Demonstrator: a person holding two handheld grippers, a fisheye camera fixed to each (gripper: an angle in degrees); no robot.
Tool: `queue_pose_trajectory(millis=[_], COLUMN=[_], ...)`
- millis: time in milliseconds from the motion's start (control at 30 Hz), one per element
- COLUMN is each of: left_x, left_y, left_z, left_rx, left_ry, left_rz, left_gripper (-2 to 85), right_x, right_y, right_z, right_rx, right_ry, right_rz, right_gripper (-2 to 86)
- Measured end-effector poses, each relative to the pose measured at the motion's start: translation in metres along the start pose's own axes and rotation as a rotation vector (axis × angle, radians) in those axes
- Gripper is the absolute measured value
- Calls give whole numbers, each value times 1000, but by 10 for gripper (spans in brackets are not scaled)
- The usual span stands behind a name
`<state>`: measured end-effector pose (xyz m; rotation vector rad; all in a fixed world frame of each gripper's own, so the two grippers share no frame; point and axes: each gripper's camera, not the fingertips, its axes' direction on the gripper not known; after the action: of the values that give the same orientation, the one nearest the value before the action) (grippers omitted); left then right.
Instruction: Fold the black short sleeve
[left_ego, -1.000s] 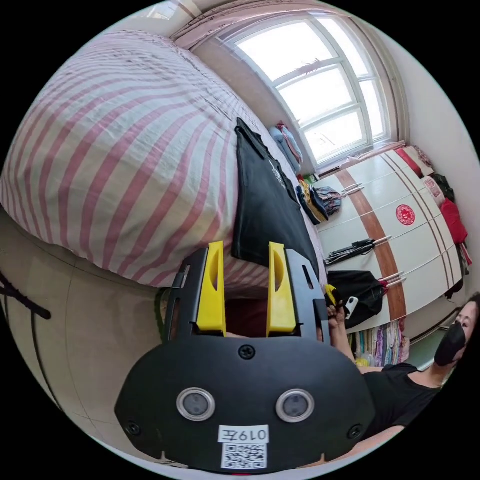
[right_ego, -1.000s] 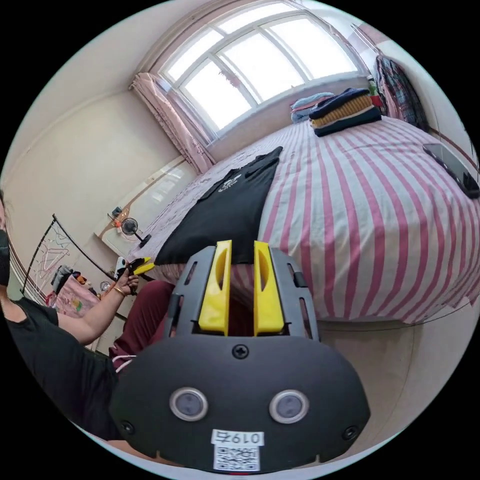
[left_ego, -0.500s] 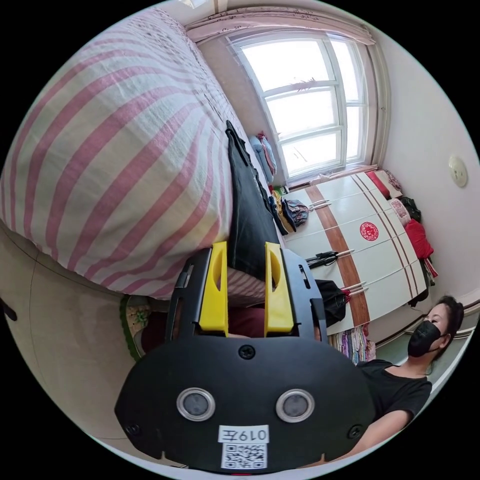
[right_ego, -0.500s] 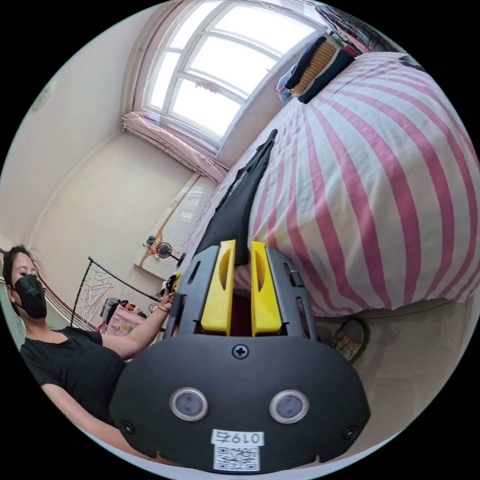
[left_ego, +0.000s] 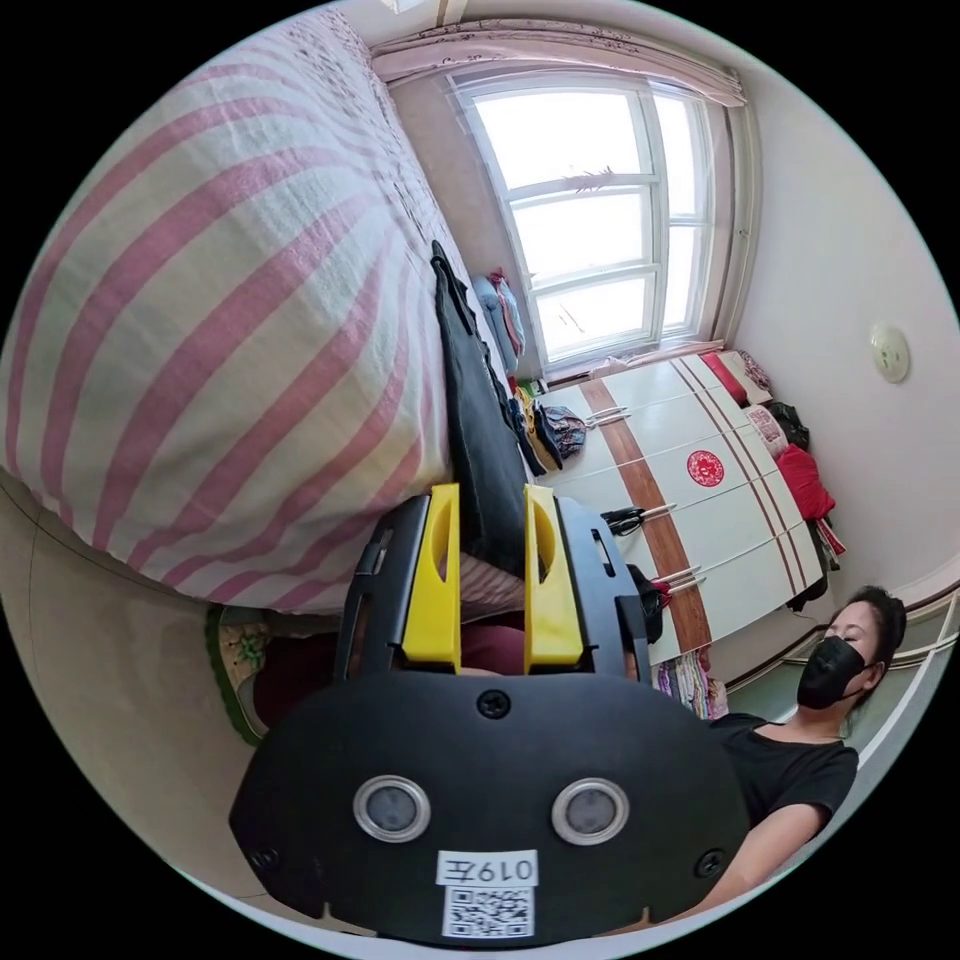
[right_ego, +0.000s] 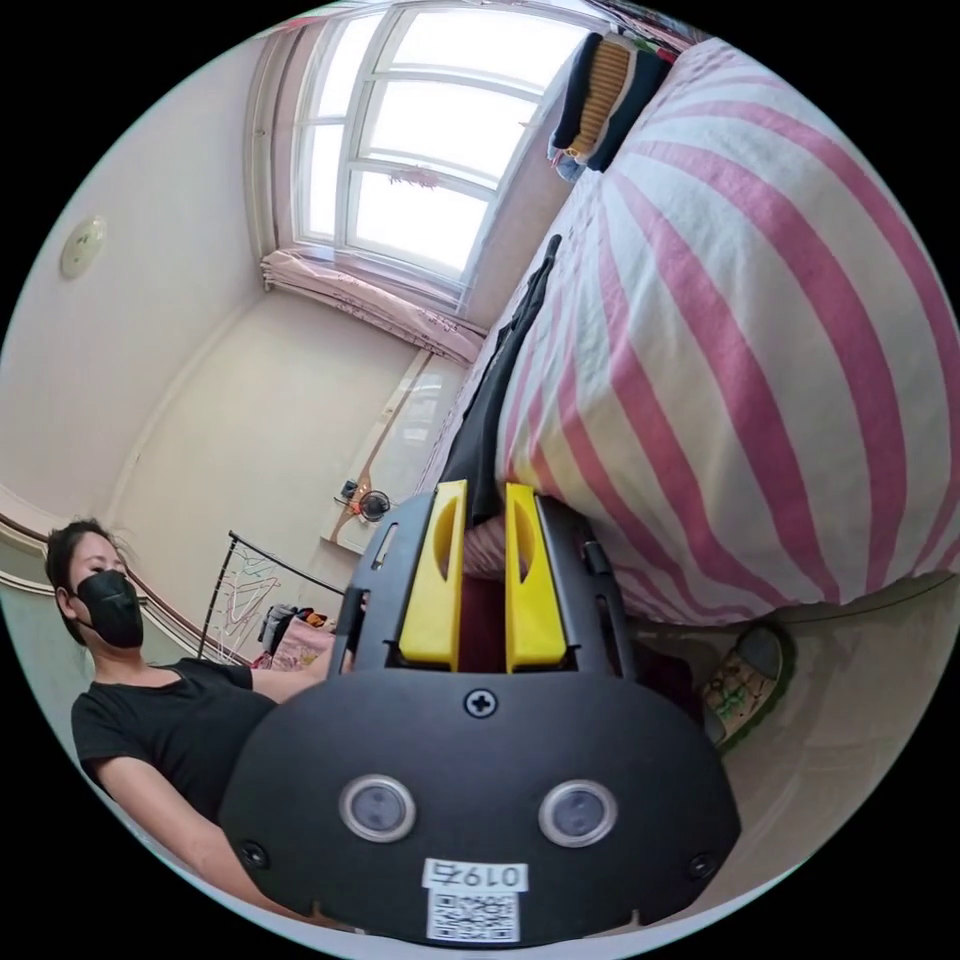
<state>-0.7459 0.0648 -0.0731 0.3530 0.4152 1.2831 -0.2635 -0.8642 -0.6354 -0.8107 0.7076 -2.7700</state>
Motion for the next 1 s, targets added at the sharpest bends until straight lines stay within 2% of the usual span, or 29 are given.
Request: queue_pose_trajectory(millis=[333, 633, 1000], left_x=[-12, -14, -37], left_y=[-7, -8, 2], left_z=[-21, -21, -26], left_rx=[27, -76, 22], left_ry=[24, 8, 134], left_rz=[-38, -15, -48], left_gripper=[39, 108, 120], right_x=[-4, 9, 29], right_y=[-21, -25, -28], right_z=[-28, -50, -37], right_rx=[-33, 25, -5], right_ry=[4, 18, -119], right_rz=[-34, -5, -12], right_gripper=[56, 62, 59])
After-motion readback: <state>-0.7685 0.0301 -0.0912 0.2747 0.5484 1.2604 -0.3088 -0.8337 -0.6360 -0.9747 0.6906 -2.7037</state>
